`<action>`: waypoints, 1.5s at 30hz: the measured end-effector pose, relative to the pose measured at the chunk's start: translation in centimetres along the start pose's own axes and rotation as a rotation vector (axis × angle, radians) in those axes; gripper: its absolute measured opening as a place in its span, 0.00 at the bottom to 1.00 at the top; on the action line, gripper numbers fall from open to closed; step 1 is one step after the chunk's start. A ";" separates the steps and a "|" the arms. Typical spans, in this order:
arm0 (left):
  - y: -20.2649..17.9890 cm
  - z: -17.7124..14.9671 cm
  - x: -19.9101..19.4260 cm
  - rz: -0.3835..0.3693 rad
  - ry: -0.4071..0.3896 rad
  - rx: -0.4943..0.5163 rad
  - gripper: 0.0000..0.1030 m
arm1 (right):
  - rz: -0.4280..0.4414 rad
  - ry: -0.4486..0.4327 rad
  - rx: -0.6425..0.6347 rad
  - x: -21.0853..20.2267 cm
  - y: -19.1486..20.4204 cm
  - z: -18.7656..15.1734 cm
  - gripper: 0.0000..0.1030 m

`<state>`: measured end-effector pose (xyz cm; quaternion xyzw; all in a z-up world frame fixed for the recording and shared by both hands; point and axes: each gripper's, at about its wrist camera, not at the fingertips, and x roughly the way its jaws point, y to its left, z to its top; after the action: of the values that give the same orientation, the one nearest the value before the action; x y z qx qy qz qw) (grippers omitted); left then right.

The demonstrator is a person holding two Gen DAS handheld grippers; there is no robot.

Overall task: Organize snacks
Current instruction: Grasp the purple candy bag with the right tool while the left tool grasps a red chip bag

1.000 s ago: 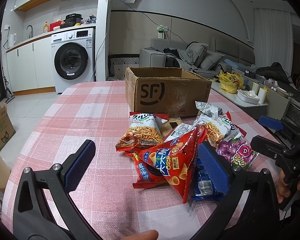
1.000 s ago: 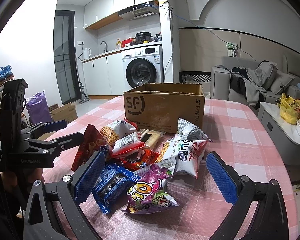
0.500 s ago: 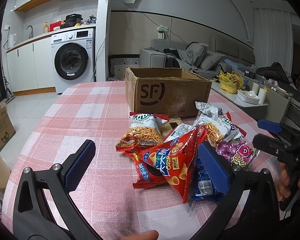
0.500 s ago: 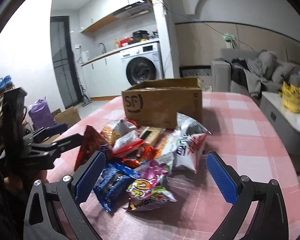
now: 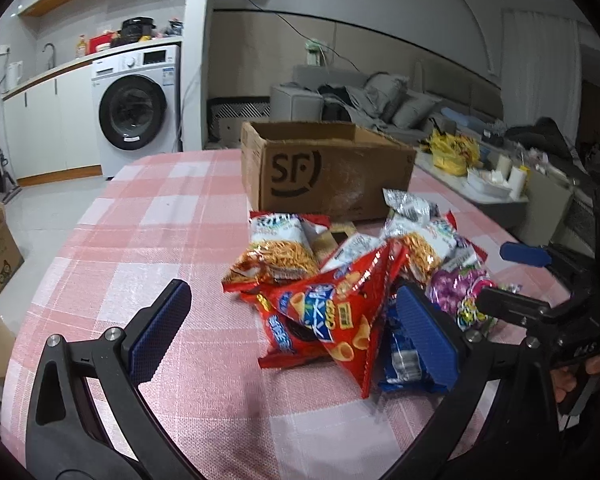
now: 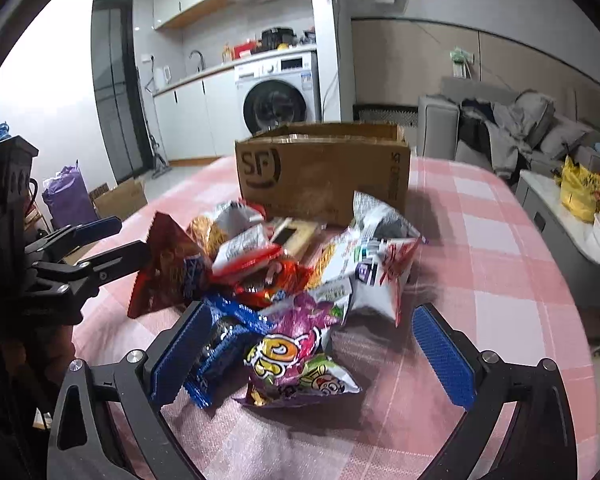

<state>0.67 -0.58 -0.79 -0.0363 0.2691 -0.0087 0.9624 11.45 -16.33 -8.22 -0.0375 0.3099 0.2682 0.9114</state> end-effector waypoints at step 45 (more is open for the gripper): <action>0.8 -0.5 3.2 -0.173 0.188 -0.054 0.29 | 0.161 0.241 0.142 4.0 -1.3 -1.6 0.65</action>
<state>3.17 0.12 -2.92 -0.0844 0.3539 -0.0876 0.9274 13.89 -15.89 -12.02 0.0199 0.4370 0.3115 0.8436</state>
